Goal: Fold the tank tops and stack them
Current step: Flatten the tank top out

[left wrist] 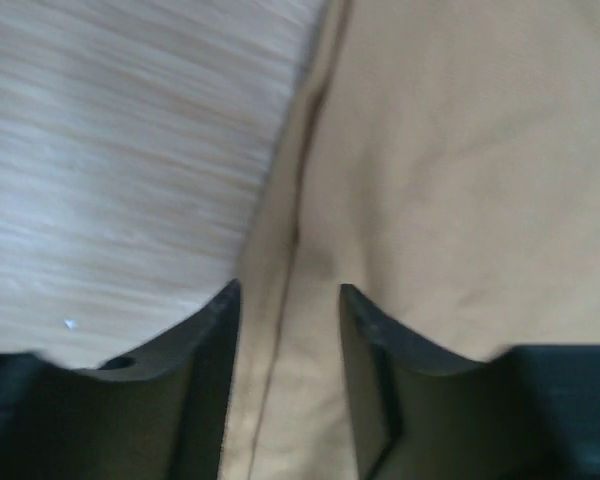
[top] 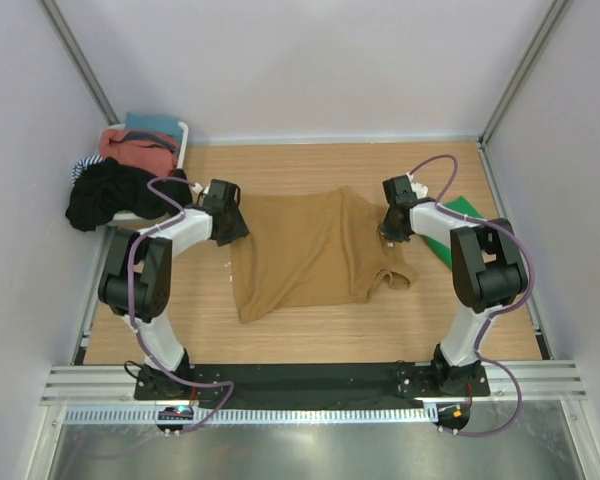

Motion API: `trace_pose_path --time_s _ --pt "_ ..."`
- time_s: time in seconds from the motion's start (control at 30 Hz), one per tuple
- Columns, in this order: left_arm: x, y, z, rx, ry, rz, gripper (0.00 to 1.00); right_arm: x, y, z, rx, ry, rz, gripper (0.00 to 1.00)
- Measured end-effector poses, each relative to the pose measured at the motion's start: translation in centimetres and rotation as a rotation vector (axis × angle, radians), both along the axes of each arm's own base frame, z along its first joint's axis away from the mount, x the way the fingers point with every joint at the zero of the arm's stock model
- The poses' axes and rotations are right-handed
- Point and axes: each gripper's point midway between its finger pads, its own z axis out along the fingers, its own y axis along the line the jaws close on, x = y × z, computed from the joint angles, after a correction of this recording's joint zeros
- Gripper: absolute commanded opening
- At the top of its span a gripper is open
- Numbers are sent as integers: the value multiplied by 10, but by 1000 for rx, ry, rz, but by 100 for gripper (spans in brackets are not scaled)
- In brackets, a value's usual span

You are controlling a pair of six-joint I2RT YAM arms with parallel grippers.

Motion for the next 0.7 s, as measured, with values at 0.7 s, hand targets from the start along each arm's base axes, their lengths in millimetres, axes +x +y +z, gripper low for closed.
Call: trace_pose_path --time_s 0.7 --pt "92 36 -9 24 -3 83 9 64 -21 3 -134 4 -100 7"
